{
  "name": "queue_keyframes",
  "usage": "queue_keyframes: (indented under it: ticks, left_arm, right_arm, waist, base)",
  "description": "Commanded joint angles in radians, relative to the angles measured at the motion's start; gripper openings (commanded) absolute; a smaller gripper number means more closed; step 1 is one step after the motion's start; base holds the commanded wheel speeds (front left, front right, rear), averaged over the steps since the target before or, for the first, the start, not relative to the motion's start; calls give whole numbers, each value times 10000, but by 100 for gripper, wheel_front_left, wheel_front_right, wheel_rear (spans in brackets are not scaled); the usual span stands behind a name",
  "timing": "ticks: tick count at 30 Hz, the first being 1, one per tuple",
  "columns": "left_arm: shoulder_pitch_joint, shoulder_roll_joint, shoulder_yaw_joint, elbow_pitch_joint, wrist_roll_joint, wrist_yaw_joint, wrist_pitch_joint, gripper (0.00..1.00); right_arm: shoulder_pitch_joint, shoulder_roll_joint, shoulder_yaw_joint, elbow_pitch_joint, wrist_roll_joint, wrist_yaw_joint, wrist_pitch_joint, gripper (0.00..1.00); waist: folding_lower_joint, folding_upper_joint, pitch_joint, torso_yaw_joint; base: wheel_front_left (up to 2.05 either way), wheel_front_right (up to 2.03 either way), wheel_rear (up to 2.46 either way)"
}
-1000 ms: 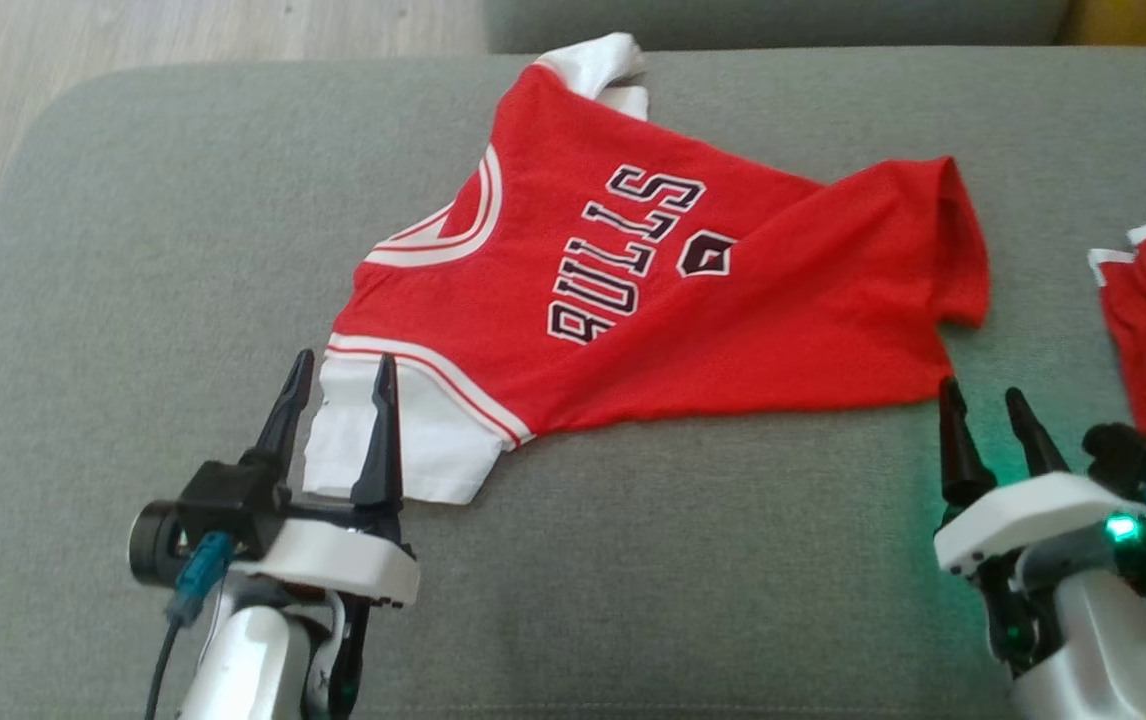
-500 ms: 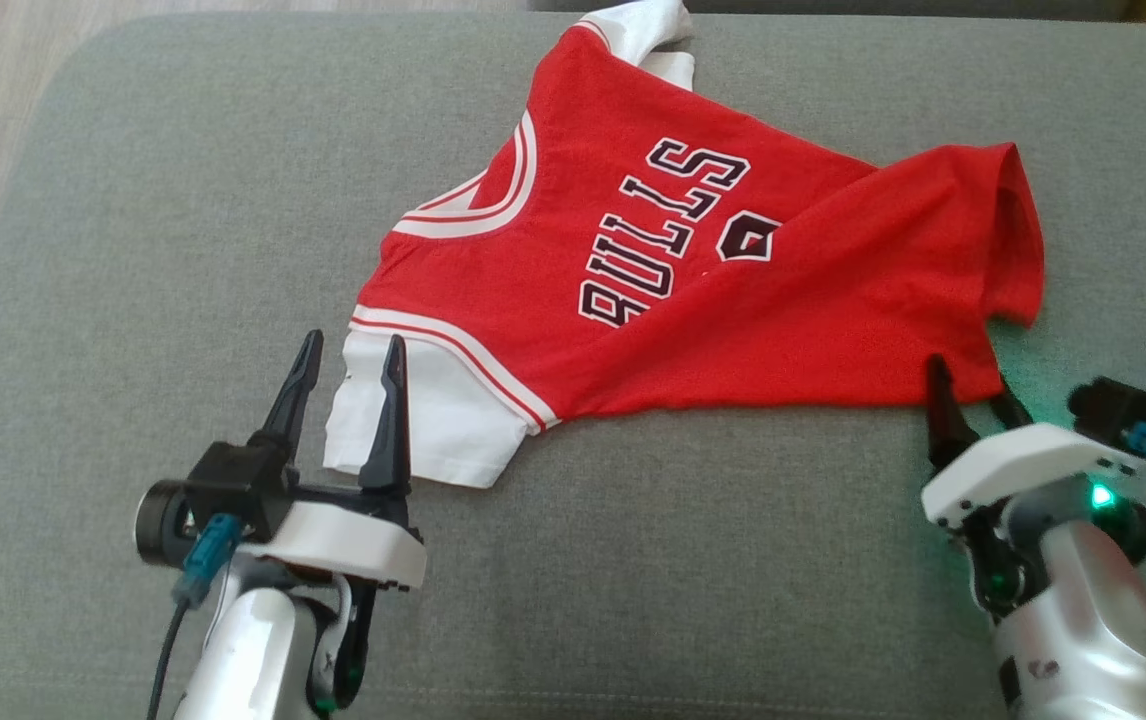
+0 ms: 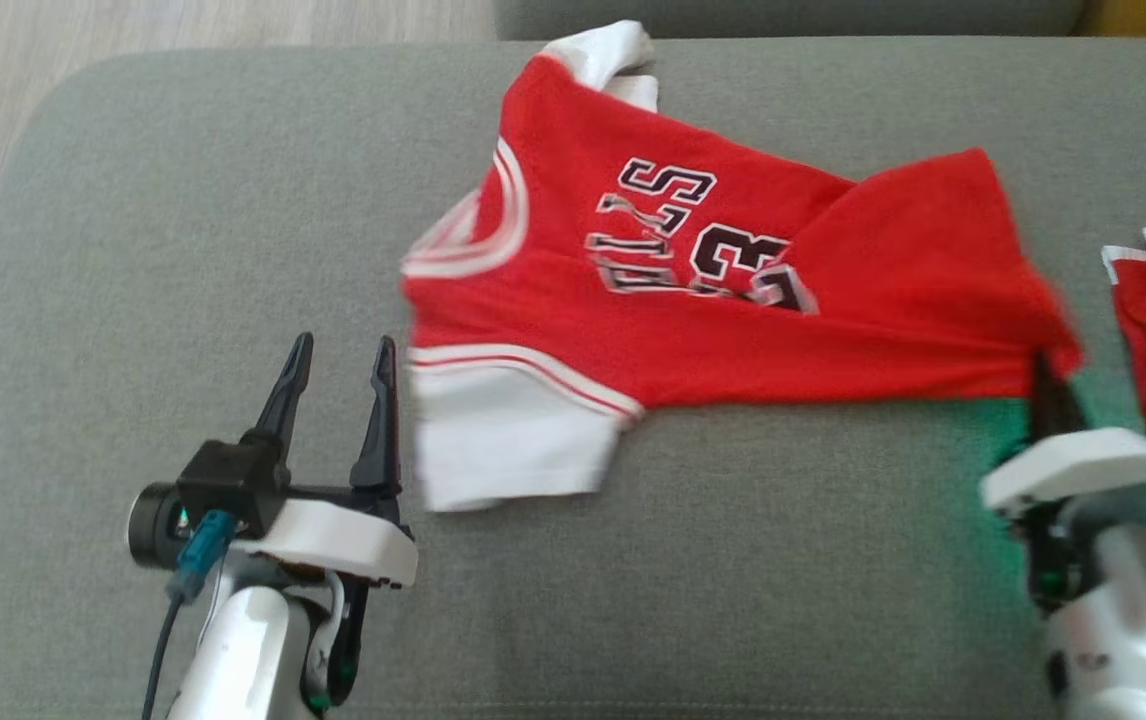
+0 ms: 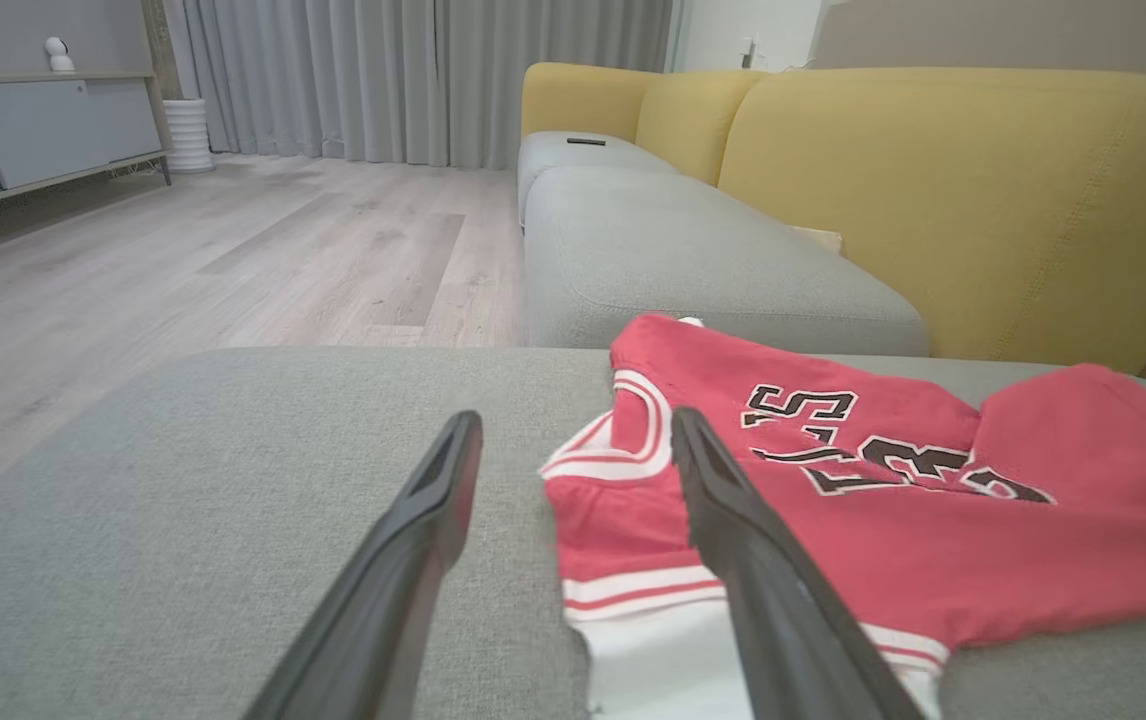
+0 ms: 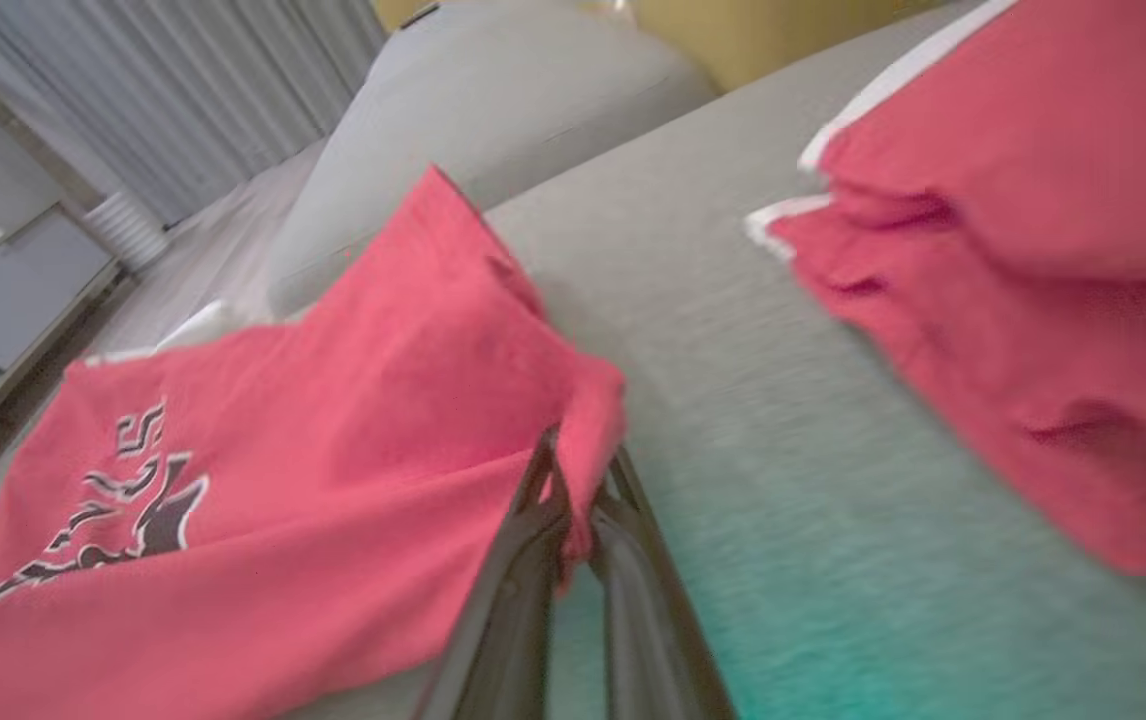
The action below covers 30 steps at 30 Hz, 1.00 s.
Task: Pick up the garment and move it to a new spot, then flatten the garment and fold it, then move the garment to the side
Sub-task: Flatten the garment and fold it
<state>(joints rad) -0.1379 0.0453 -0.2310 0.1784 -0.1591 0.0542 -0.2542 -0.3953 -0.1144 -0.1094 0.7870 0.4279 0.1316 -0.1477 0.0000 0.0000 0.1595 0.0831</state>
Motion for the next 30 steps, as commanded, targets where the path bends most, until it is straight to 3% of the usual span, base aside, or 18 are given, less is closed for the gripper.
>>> queue_keyframes:
  ticks: [1,11,21,30]
  left_arm:
    - [-246,49,346,-278,111,41,-76,100]
    - [-35,49,176,488,114,-157,-76,100]
    - [-152,49,-722,2328,-157,-1155,-76,100]
    - [-700,49,-1427,3861,-613,-933,-73,100]
  right_arm:
    - [-139,-241,-90,-207,68,-9,-234,0]
    - [72,-172,-763,-402,-30,-9,-289,0]
    - [251,119,-406,-800,-153,-9,-45,0]
    - [242,244,112,-1275,-137,-9,269,0]
  waist:
    - [0,0,-58,-55]
    - [0,0,-107,-92]
    - [0,0,-270,-185]
    - [0,0,-251,-617]
  base:
    - [0,0,0]
    - [0,0,0]
    - [0,0,0]
    - [0,0,0]
